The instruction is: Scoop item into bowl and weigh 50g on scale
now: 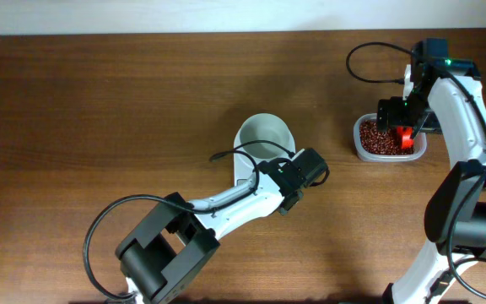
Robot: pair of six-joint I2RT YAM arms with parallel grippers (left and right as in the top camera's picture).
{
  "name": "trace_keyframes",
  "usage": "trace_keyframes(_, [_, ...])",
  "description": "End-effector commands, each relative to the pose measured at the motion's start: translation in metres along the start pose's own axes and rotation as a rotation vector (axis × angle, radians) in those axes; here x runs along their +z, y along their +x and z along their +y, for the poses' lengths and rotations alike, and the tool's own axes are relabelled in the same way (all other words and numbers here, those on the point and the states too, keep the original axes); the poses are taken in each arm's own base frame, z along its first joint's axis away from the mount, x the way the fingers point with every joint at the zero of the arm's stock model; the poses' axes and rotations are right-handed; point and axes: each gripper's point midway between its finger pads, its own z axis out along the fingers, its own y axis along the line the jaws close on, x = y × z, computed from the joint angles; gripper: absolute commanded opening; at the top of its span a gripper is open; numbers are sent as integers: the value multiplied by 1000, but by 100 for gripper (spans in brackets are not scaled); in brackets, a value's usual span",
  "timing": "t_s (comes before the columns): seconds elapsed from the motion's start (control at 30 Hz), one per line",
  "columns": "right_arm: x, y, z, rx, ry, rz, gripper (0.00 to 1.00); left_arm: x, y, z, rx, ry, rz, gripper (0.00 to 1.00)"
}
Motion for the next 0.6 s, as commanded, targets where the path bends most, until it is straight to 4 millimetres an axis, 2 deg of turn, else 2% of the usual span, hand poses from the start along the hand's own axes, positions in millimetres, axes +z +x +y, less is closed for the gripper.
trace_keyframes(0.0, [6, 3, 0, -6, 12, 18, 99, 6, 0, -2, 3, 30, 20, 0])
trace_keyframes(0.57, [6, 3, 0, -6, 12, 17, 99, 14, 9, 2, -33, 38, 62, 0])
